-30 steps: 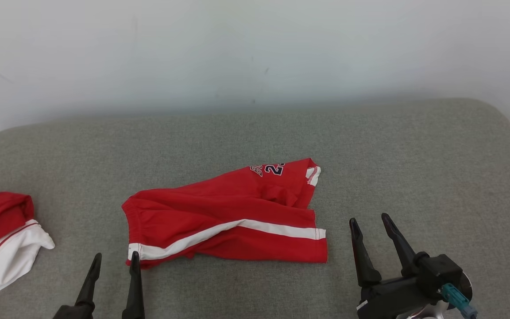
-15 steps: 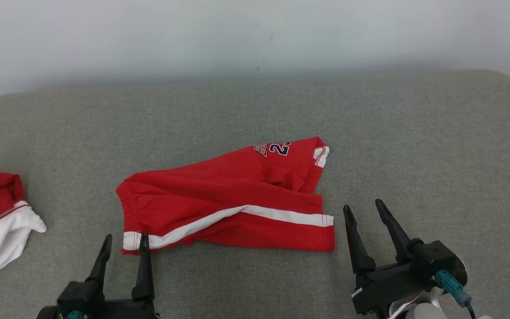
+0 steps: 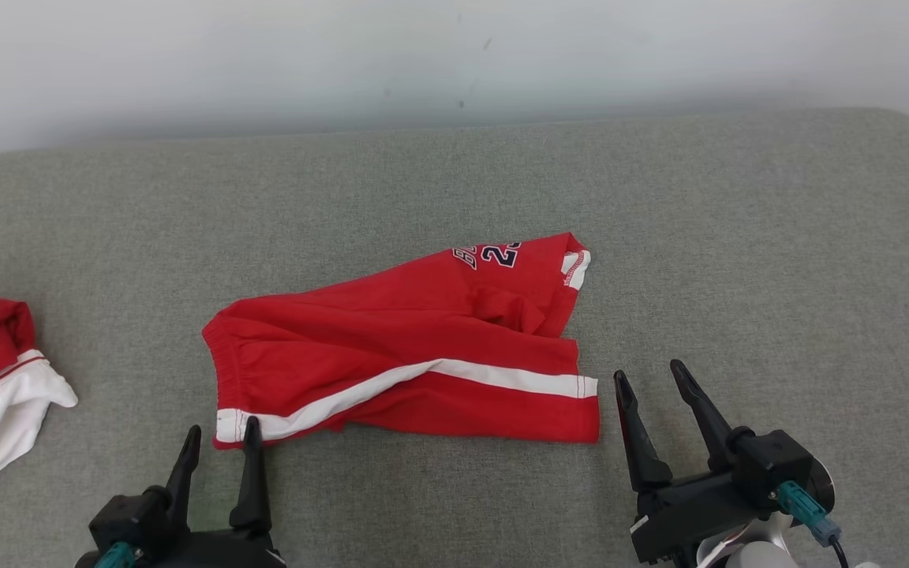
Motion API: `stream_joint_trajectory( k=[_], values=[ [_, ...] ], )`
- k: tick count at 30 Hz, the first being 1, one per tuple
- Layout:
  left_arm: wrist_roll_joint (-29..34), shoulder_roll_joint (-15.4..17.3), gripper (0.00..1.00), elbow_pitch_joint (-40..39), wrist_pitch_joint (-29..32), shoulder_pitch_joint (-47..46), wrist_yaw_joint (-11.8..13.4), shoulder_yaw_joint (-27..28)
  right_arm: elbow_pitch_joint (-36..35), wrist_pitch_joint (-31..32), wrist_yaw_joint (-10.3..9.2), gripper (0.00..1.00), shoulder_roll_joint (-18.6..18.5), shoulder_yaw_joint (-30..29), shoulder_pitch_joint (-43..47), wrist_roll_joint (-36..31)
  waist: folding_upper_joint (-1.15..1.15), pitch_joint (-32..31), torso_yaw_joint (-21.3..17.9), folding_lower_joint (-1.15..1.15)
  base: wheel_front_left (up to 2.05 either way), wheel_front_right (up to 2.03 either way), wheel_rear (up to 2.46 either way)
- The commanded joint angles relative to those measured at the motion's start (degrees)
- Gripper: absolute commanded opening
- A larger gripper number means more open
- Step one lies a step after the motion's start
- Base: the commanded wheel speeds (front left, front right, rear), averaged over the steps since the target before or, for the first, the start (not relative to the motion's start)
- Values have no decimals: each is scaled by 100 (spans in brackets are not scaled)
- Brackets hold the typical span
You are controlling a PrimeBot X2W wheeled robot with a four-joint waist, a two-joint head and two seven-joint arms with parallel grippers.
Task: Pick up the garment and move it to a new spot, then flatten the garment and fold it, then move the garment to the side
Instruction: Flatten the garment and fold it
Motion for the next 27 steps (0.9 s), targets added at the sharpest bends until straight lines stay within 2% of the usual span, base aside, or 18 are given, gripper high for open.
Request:
stream_joint_trajectory(
  k=[1, 6, 9, 11, 13, 14, 21, 27],
  values=[
    [-58, -7, 100, 2, -17, -86, -17, 13, 6, -22, -13, 100, -17, 15, -39, 49, 0, 6, 0, -1, 0, 0, 0],
    [-82, -5, 100, 94, -17, -188, -55, -13, 15, -22, -13, 100, -37, 58, -68, 46, 0, 84, -14, -1, 0, 0, 0],
    [-77, -7, 85, 152, -17, -229, -90, -97, 15, -22, -13, 100, -54, 64, -99, 58, 0, 148, -27, -1, 0, 0, 0],
    [-94, -4, 47, 134, -17, -270, -99, -121, 25, -22, -13, 100, -60, 61, -95, 75, 0, 175, -27, -1, 0, 0, 0],
    [-115, -6, 22, 137, -17, -282, -105, -140, 43, -22, -13, 100, -66, 55, -94, 86, 0, 197, -24, -1, 0, 0, 0],
    [-82, -5, 0, 134, -17, -289, -102, -147, 50, -22, -13, 100, -68, 51, -98, 90, 0, 208, -22, -1, 0, 0, 0],
    [19, -7, 0, -85, -17, -303, -86, 15, 259, -22, -13, 100, -52, 196, -187, 282, 0, 325, 32, -1, 0, 0, 0],
    [118, -5, 0, -195, -17, -378, -86, -9, 724, -22, -13, 100, -65, 461, -447, 617, 0, 463, 122, -1, 0, 0, 0]
  ],
)
